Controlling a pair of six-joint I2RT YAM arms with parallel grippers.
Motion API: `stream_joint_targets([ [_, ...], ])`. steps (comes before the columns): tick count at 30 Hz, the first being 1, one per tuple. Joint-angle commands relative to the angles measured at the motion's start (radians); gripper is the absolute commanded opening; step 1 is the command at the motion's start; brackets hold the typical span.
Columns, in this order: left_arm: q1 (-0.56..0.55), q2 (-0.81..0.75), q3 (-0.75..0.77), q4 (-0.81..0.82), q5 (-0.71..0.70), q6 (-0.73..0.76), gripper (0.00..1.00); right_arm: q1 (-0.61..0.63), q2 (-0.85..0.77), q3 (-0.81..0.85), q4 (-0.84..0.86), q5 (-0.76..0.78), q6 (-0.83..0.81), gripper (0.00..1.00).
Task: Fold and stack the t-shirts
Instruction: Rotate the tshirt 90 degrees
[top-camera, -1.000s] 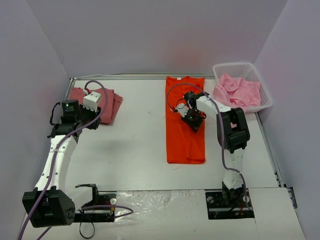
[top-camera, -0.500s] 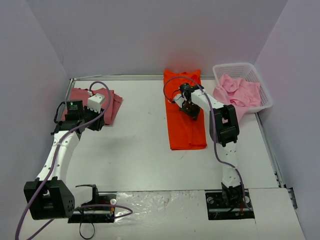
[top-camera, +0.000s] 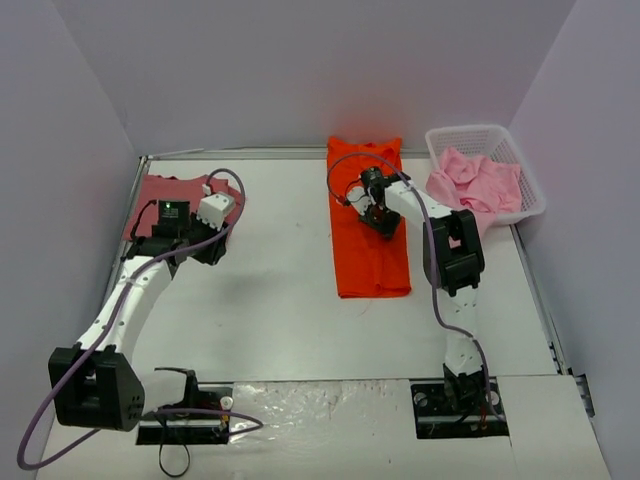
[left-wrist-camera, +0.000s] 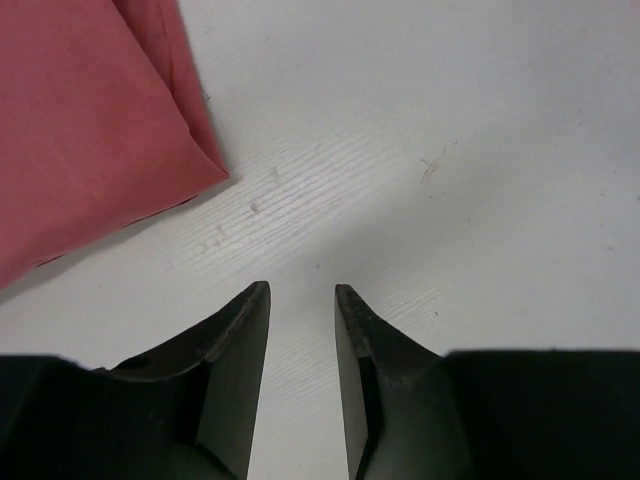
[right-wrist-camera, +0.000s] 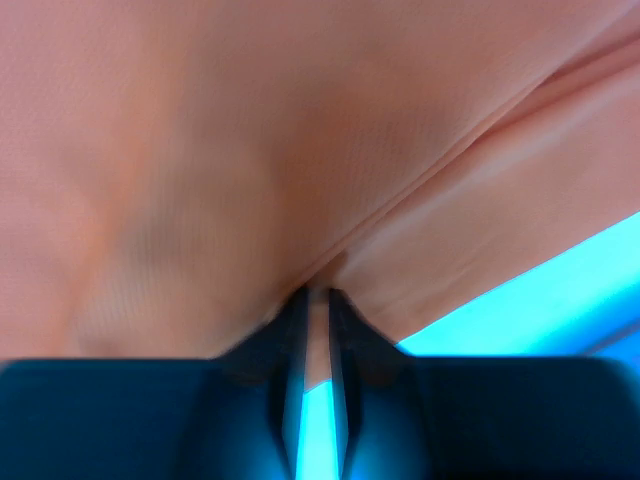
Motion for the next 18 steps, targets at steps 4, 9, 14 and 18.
stream_joint_targets([
  [4,-0.050,-0.049,0.075,-0.018,-0.062,0.025,0.34,0.003,-0.206,-0.122,-0.118,-0.207,0.014,0.22],
  [9,-0.081,-0.056,0.126,-0.070,-0.047,0.047,0.36,0.001,-0.367,-0.208,-0.144,-0.183,0.010,0.31],
  [14,-0.185,-0.050,0.187,-0.114,-0.078,0.114,0.36,-0.012,-0.562,-0.282,-0.101,-0.094,0.060,0.46],
  [18,-0.398,0.014,0.273,-0.166,-0.261,0.189,0.34,-0.003,-0.835,-0.477,0.133,0.038,0.143,1.00],
])
